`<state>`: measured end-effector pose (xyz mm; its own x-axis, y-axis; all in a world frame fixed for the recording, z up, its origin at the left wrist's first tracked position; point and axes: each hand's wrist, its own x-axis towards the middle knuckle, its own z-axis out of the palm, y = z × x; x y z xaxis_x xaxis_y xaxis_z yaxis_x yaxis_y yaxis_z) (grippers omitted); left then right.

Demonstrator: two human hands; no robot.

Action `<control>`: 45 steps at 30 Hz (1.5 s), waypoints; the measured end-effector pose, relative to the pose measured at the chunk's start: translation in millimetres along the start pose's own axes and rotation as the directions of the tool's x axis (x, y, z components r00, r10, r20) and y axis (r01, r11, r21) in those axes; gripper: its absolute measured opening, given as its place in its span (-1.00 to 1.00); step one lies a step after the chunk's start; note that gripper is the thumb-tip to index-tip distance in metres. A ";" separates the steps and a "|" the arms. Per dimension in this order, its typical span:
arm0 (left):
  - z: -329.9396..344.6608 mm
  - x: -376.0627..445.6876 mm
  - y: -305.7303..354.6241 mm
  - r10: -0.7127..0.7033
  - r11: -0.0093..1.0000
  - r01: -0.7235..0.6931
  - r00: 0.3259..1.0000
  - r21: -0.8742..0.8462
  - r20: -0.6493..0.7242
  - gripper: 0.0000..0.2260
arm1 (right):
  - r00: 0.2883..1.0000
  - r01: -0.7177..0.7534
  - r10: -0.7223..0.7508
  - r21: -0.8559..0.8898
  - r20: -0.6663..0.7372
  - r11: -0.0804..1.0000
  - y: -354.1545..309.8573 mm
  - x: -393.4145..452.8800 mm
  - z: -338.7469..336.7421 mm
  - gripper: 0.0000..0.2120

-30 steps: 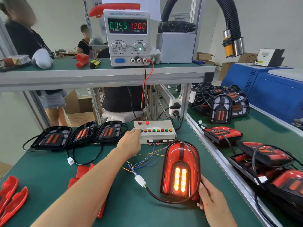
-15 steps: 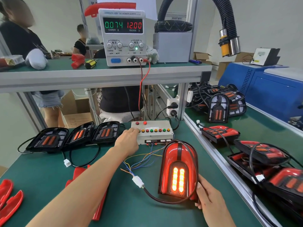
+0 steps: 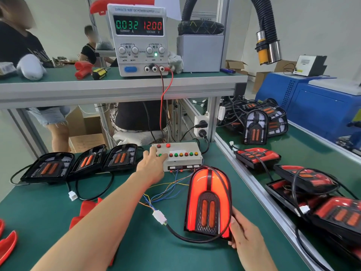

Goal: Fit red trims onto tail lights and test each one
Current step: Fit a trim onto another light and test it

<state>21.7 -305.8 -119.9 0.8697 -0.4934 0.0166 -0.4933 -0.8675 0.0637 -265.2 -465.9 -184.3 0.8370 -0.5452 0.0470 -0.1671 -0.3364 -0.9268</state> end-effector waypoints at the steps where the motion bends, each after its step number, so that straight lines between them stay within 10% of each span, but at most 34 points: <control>1: -0.4 0.5 0.1 0.000 1.000 0.000 1.000 0.006 -0.001 -0.39 | 1.000 0.000 0.000 -0.003 0.000 1.000 0.7 0.6 0.3 -0.66; 31: 6.1 -15.5 37.6 -0.097 0.995 0.089 0.971 -0.044 -0.217 -0.60 | 1.000 0.017 -0.018 0.055 0.020 0.998 1.8 0.2 1.7 -0.64; 45: 13.7 7.8 75.4 0.167 0.983 -0.154 0.976 0.102 -0.138 -0.45 | 1.000 -0.010 0.011 0.054 -0.012 0.999 -4.4 1.3 1.8 -0.69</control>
<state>-8.9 -375.9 -128.6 0.7689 -0.6178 0.1647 -0.6203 -0.7832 -0.0419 -262.4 -463.7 -180.9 0.8287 -0.5581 0.0418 -0.1471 -0.2893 -0.9459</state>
